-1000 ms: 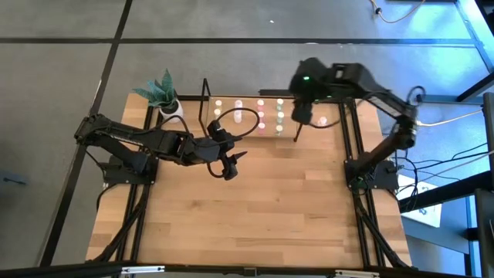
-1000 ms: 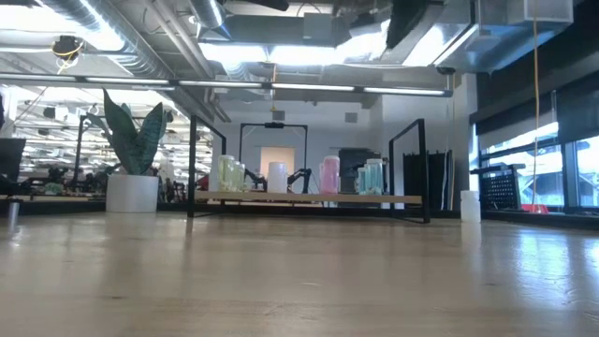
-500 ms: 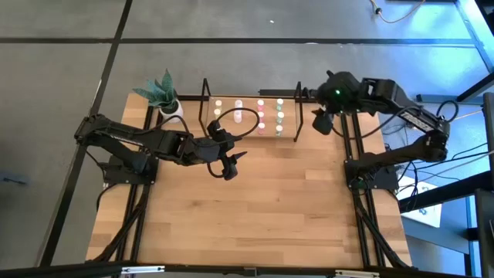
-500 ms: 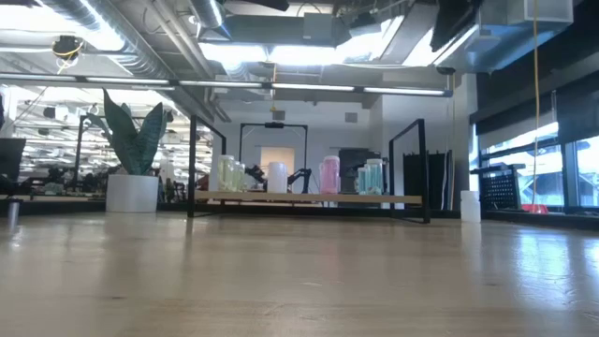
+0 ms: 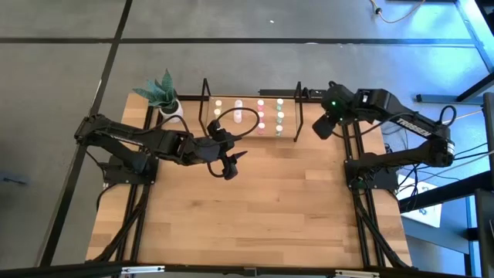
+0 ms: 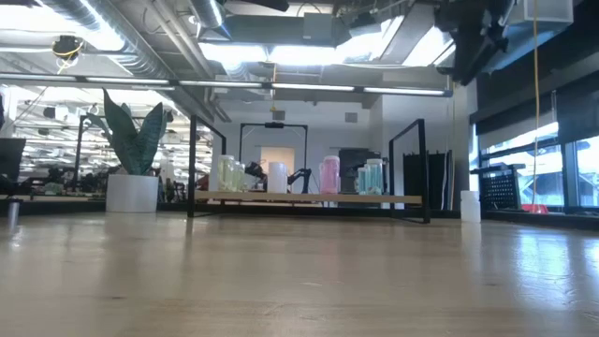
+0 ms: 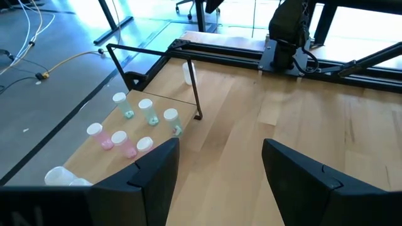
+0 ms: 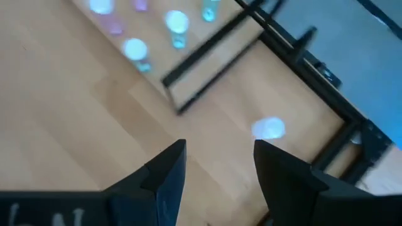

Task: Pick and place medicine bottles onto shelf by color
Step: Put the white bottle on the shelf aligned with other white pill bottles

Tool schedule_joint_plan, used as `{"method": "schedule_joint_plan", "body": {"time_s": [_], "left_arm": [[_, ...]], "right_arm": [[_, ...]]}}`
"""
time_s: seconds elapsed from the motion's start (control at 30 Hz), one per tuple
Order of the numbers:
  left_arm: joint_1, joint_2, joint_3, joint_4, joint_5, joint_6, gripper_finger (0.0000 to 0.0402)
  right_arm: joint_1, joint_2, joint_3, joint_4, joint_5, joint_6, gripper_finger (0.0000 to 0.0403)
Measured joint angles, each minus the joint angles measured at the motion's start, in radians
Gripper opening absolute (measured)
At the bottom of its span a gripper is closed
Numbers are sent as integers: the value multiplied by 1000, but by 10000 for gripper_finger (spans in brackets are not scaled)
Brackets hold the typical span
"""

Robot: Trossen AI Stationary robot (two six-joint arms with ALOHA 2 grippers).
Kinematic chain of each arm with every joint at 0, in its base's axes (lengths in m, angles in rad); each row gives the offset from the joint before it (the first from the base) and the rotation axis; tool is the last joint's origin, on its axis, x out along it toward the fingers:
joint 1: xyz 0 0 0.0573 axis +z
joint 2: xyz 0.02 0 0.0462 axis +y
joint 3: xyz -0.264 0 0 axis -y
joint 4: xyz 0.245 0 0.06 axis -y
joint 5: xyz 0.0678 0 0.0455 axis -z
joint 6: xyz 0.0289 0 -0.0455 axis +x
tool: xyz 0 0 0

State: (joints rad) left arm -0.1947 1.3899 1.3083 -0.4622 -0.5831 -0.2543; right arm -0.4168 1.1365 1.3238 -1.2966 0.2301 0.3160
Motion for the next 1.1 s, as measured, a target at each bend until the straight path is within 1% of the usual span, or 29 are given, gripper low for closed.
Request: {"method": "schedule_joint_plan", "body": {"time_s": [0.13, 0.23, 0.33, 0.47, 0.6, 0.7, 0.8, 0.97, 1.1], "left_arm": [[0, 0, 0, 0, 0, 0, 221], [0, 0, 0, 0, 0, 0, 221], [0, 0, 0, 1, 0, 0, 221], [0, 0, 0, 2, -6, 0, 221], [0, 0, 0, 3, -6, -1, 221], [0, 0, 0, 3, -6, -1, 221], [0, 0, 0, 3, -6, -1, 221], [6, 0, 0, 3, -6, 1, 221], [29, 0, 0, 4, -9, -5, 221]], "right_arm": [[0, 3, -52, -10, 102, 18, 188], [-2, 3, -99, 12, 131, 32, 188], [-36, 15, -147, 81, 104, 95, 188], [-127, 43, -186, 115, 99, 157, 188], [-220, 81, -186, 112, 75, 148, 188], [-278, 122, -186, 113, 18, 129, 188], [-305, 163, -186, 119, 7, 51, 188], [-318, 205, -186, 119, 4, 43, 188], [-318, 211, -186, 119, 4, 43, 188]]}}
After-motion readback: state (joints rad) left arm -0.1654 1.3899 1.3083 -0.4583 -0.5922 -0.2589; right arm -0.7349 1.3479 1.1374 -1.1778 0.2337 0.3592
